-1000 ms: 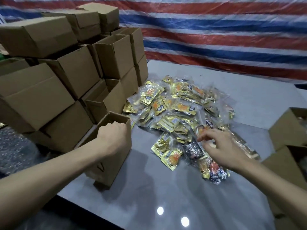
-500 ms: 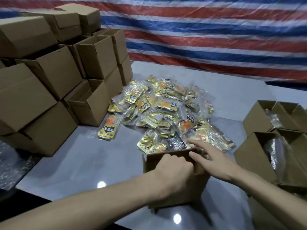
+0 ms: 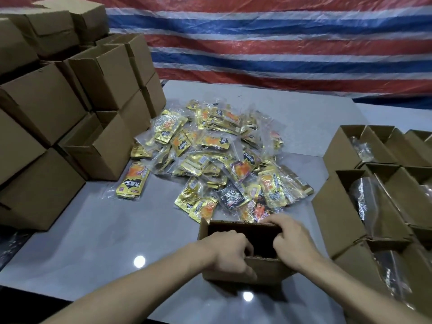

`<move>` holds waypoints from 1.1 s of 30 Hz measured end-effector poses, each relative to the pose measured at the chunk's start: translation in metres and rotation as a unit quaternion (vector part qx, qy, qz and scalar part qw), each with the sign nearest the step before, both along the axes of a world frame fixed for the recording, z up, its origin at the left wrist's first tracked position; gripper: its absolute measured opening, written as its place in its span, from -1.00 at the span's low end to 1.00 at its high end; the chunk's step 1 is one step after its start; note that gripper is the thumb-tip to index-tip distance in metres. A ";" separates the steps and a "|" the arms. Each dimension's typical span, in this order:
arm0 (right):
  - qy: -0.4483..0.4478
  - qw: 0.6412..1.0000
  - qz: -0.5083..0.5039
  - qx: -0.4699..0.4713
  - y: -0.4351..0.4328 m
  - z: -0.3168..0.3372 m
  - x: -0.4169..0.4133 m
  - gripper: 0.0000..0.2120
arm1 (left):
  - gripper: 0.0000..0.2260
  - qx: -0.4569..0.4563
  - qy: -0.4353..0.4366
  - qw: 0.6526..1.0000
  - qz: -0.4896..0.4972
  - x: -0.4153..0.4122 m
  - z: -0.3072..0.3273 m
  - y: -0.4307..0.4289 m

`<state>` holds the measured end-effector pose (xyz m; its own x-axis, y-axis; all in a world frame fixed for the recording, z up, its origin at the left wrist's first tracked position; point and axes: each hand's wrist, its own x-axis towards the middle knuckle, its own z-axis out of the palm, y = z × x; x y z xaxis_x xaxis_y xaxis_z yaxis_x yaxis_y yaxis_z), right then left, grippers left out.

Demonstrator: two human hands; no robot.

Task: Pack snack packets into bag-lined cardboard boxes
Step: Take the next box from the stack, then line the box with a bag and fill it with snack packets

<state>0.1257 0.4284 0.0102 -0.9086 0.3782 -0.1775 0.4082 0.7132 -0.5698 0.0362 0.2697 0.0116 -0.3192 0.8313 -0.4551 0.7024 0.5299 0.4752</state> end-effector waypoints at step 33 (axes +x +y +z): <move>-0.012 0.999 -0.048 0.015 -0.009 -0.007 -0.008 -0.46 | -0.70 0.144 0.131 0.873 0.448 -0.121 -0.037 -0.038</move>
